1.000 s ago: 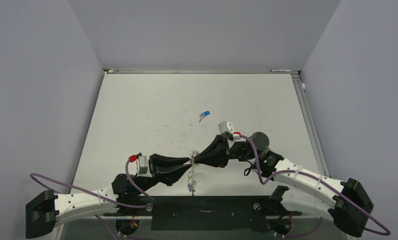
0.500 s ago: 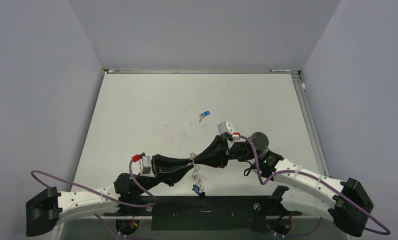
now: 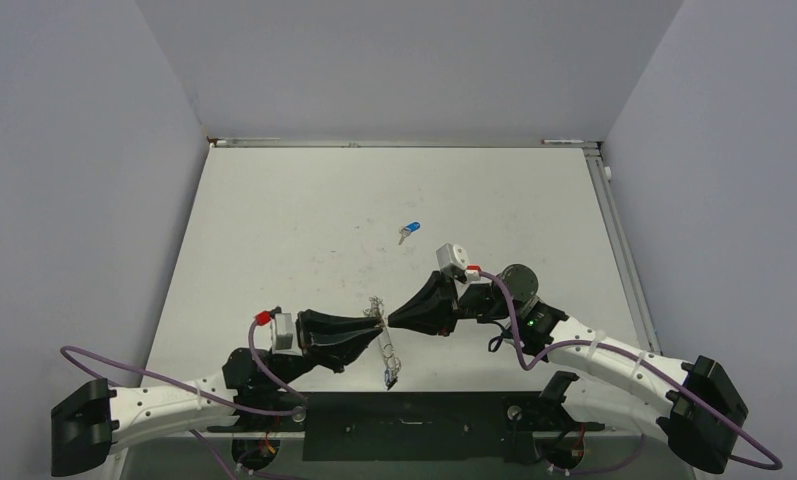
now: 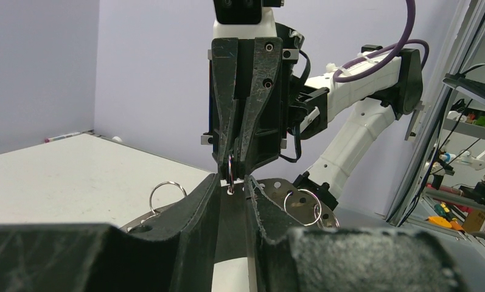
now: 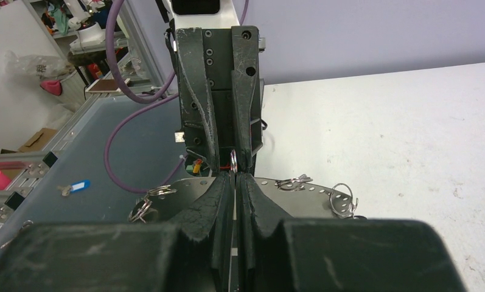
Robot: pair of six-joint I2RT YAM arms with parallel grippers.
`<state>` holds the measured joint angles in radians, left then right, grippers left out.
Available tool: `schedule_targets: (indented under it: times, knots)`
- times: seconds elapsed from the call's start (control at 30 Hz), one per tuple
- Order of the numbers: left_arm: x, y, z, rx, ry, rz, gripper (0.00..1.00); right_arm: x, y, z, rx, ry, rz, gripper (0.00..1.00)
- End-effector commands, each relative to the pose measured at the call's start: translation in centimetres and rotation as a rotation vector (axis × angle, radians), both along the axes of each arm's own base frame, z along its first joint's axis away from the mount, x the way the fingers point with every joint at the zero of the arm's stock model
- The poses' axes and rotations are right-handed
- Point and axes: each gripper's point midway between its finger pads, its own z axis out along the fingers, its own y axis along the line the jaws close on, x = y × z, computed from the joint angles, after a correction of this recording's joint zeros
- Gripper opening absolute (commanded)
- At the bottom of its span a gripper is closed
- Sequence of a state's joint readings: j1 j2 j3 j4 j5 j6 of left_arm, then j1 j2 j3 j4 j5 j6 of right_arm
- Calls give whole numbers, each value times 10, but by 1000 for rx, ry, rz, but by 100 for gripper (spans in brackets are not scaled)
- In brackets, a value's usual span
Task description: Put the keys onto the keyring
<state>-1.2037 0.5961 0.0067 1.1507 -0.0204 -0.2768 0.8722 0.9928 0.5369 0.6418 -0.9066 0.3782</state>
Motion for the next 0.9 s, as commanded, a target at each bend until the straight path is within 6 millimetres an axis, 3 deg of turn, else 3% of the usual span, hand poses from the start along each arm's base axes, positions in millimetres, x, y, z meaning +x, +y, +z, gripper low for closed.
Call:
schedule_targets:
  times: [0.0,0.47,0.67,0.87]
  knots:
    - [-2,0,-7,10,1,-6,17,-5,1,19,76,-77,18,5]
    - [-1,-3,-7,13,2,-8,15,-6,3,19,83,-72,33,5]
    - [0,-4,-9,21,5,-8,1,-8,3,20,90,-74,39,5]
    - [3,-4,-14,32,41,-2,0,-7,2,21,92,-74,30,5]
